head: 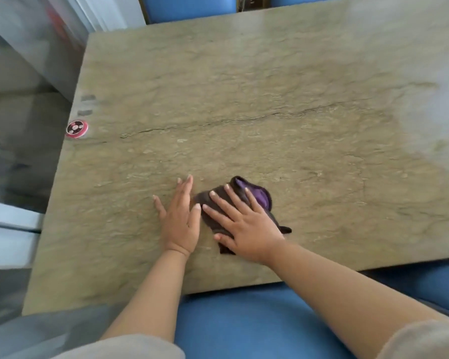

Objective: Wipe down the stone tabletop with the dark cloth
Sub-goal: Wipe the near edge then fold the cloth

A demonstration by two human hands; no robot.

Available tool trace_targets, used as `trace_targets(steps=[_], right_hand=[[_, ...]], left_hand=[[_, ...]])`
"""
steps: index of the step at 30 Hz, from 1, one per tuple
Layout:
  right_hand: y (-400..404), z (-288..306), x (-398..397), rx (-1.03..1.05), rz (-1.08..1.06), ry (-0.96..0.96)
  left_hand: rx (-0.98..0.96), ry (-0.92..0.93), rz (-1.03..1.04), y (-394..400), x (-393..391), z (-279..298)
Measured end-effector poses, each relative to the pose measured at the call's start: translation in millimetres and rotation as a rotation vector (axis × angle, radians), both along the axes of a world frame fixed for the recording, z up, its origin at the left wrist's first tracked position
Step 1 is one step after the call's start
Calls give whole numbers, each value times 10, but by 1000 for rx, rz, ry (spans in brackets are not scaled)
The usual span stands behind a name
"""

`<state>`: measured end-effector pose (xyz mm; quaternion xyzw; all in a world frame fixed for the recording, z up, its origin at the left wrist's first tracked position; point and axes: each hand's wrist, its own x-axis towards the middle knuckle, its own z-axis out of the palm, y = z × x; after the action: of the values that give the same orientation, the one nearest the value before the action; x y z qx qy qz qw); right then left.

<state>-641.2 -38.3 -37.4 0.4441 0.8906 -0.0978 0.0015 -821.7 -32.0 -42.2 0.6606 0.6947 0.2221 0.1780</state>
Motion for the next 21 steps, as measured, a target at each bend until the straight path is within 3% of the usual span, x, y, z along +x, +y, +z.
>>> trace_targets(steps=[2, 4, 6, 9, 11, 17, 19, 21], right_hand=[[-141, -31, 267, 25, 293, -26], [-51, -38, 602, 56, 448, -69], [151, -25, 770, 49, 293, -101], [334, 14, 591, 9, -238, -94], [233, 21, 361, -15, -328, -116], [-410, 7, 558, 12, 355, -83], [-355, 38, 795, 7, 412, -109], [-266, 47, 1026, 21, 336, -128]], left_hand=[[-3, 16, -2, 9, -1, -6], [-10, 45, -12, 15, 10, -1], [-14, 78, -26, 9, 22, 2], [-13, 153, -48, 13, 34, 12], [-30, 186, -54, 25, 45, 21], [-112, 144, 44, 60, 199, 94], [-123, 60, 31, 123, 442, 182], [-126, -36, -33, 186, 758, 248]])
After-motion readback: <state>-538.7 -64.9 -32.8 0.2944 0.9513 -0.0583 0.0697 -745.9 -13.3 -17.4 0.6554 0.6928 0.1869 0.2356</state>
